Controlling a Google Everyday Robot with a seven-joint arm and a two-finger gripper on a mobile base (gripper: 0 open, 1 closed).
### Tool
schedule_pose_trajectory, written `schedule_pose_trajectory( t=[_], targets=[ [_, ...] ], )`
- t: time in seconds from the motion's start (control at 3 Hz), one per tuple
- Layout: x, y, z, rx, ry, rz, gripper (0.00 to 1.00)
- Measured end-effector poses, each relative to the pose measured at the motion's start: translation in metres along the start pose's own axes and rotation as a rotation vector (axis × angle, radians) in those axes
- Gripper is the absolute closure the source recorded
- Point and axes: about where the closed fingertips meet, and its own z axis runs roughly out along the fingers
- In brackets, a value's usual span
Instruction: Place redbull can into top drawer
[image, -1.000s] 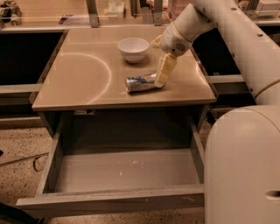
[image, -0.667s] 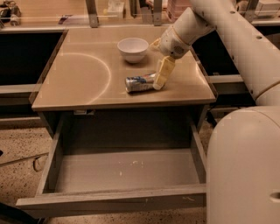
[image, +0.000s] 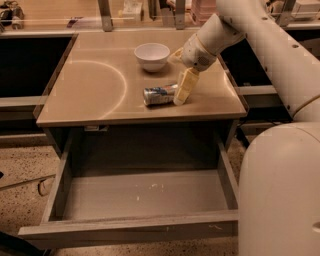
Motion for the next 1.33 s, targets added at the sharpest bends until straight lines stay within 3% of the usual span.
schedule_pose_trajectory(
  t=[1.33],
  targets=[
    [0.004,0.005,0.016,-0.036,0.008,0.027,0.00]
  ],
)
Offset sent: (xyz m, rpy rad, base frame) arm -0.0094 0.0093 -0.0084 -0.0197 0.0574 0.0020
